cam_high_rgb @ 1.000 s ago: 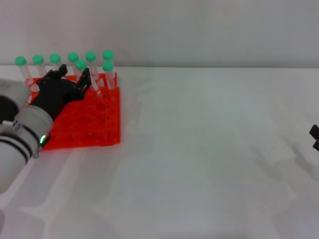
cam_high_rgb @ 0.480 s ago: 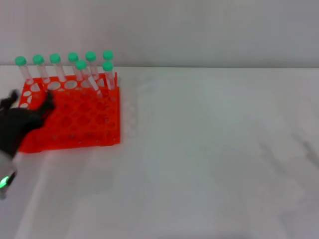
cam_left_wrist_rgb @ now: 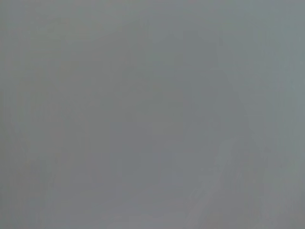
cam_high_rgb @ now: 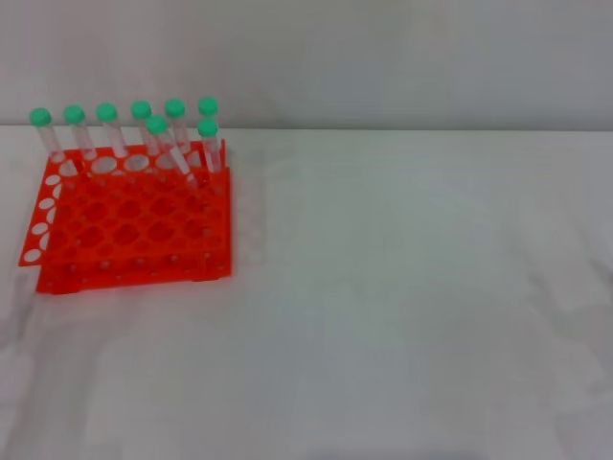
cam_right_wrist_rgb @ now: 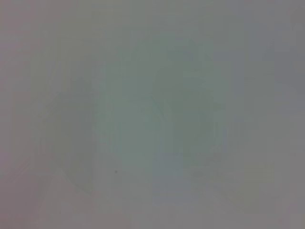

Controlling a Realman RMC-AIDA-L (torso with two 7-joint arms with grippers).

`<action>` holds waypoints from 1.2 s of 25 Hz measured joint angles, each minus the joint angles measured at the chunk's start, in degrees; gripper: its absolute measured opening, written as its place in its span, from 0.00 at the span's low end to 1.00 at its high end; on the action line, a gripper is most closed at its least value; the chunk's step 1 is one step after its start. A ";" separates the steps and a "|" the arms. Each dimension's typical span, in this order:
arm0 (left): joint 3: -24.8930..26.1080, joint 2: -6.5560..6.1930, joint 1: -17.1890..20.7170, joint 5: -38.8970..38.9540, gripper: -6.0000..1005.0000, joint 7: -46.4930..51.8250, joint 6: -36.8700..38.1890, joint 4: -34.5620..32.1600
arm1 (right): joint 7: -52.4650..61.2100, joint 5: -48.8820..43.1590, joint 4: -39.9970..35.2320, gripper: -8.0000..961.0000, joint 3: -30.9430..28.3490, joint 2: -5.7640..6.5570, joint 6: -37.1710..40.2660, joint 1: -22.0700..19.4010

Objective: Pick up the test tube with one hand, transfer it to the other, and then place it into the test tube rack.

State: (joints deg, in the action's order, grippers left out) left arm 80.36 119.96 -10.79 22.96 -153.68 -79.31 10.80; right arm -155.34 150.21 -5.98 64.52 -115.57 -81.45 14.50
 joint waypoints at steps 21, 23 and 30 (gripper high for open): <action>-6.04 0.02 2.15 -0.10 0.89 1.33 -6.37 -2.27 | 0.39 -0.33 6.43 0.90 -0.89 -0.15 -2.69 0.29; -6.05 0.01 2.73 0.12 0.89 2.33 -6.57 -2.29 | 0.39 -0.35 7.13 0.90 -1.03 -0.16 -3.32 0.29; -5.68 -0.05 3.73 2.96 0.89 10.04 -6.67 -4.19 | 0.39 -0.36 7.48 0.90 -1.26 -0.18 -3.60 0.00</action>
State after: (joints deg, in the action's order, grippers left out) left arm 74.68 119.91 -7.07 25.92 -143.63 -85.98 6.61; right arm -154.95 149.85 1.50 63.26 -115.75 -85.05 14.49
